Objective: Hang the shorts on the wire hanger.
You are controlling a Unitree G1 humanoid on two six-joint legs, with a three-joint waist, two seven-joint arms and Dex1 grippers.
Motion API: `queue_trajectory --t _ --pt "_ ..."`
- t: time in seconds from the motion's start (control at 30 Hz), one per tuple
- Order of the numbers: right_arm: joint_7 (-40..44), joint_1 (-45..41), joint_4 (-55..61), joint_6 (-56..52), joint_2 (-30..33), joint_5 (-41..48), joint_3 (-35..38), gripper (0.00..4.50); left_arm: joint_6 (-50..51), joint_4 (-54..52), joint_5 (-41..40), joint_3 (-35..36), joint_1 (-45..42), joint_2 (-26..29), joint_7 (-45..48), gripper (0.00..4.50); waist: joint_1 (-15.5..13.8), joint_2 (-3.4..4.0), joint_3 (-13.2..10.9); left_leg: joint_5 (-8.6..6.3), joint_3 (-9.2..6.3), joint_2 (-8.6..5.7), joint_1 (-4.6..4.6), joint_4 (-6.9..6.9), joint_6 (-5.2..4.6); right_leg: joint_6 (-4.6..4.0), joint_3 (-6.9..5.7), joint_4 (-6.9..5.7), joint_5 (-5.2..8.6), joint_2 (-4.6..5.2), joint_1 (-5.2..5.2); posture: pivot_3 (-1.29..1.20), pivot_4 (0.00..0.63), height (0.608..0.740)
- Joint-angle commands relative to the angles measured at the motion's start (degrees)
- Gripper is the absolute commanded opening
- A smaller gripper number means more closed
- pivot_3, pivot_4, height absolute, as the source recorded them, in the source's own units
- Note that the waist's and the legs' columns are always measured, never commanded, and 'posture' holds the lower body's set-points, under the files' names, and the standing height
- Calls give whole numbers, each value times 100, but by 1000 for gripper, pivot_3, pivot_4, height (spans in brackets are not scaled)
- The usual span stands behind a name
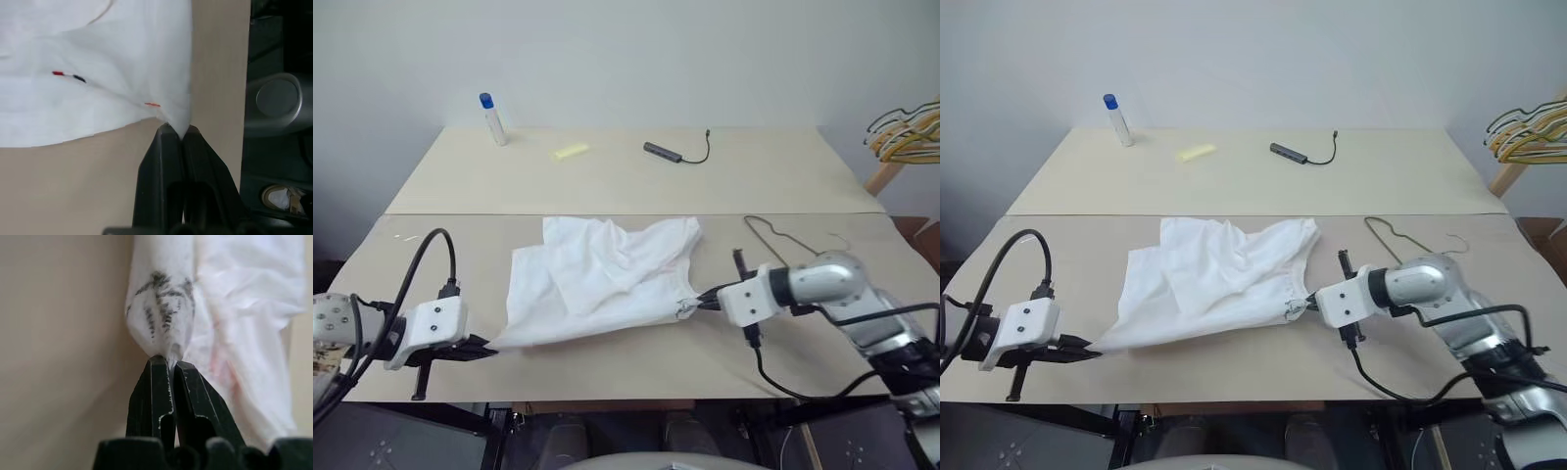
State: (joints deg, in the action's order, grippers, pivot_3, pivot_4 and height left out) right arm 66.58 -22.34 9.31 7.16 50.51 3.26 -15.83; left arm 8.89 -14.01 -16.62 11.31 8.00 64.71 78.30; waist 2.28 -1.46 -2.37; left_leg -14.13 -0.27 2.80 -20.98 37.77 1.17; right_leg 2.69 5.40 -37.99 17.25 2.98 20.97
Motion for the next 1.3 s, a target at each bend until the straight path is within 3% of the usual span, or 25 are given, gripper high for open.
queue_trajectory --t 0.03,0.13,0.23,0.3,0.37,0.47,0.53,0.63,0.8,0.87,1.03,1.3 --pt "-501 -860 -355 -983 -558 77 244 33 324 386 377 -559 -1634 -780 -1129 0 -16 1 3 1 -2 1 2 3 1 1 0 -4 0 -4 -2 4 0 740" --pt "-1299 -1876 -1371 -1414 -1160 -458 270 33 707 1168 927 -995 -3286 -1594 -2098 0 -73 -10 9 10 -15 -1 7 9 -2 -3 -1 -1 -16 -17 -11 -1 0 740" --pt "-2709 -3277 -2817 -1651 -1802 -915 525 33 636 2436 1716 -1139 -5036 -2314 -3620 0 -58 -25 18 11 -42 2 -32 9 0 -18 0 -7 -30 -30 32 3 0 740" --pt "-4090 -4122 -3701 -1372 -2022 -1334 726 33 344 3196 1980 -829 -6201 -2738 -5017 0 -33 -30 21 17 -47 2 -74 9 10 -20 -1 -25 -31 -27 82 -2 0 740" --pt "-5330 -4586 -4114 -707 -2053 -1679 933 33 91 3530 1765 -160 -7118 -3029 -6168 0 0 -36 25 49 -50 -2 -171 12 65 -17 -2 -92 -37 -10 198 -6 0 740" --pt "-5929 -4544 -3849 8 -1916 -1840 1124 33 -418 3294 1155 643 -7495 -2993 -6434 0 116 -40 27 75 -25 -39 -288 16 111 -11 -4 -143 -38 45 343 -12 0 740" --pt "-5874 -4251 -3490 185 -1828 -1832 1165 33 -624 2962 1084 736 -7237 -2697 -6126 0 227 -38 30 75 -8 -55 -277 15 112 -3 4 -143 -35 62 336 -10 0 740" --pt "-5162 -3527 -2835 302 -1753 -1481 1086 33 -206 2178 531 839 -6416 -2351 -5325 0 337 -36 34 71 -13 -65 -249 2 107 11 10 -124 -36 66 304 -2 0 740" --pt "-4320 -2371 -2278 826 -1422 -1817 476 33 380 756 -246 883 -4039 -1685 -3712 0 374 -30 31 47 -41 -66 -121 3 51 21 -1 -65 -33 50 146 3 0 740" --pt "-3997 -2050 -2233 1045 -1293 -1919 260 33 302 268 -219 889 -2840 -1436 -3205 0 376 -30 31 46 -44 -63 -79 -14 48 18 2 -46 -32 43 105 9 0 740" --pt "-2526 -1398 -1965 1450 -745 -1752 -277 33 -438 -342 520 743 -330 -902 -2315 0 394 -30 32 44 -42 -54 -88 -27 46 14 4 -35 -30 40 120 15 0 740" --pt "-610 -671 -1061 1317 10 -1042 -467 33 -901 -892 1097 709 1581 2 -1031 0 141 -29 31 30 -13 -42 -90 -28 26 9 2 -5 -30 38 114 28 0 740"
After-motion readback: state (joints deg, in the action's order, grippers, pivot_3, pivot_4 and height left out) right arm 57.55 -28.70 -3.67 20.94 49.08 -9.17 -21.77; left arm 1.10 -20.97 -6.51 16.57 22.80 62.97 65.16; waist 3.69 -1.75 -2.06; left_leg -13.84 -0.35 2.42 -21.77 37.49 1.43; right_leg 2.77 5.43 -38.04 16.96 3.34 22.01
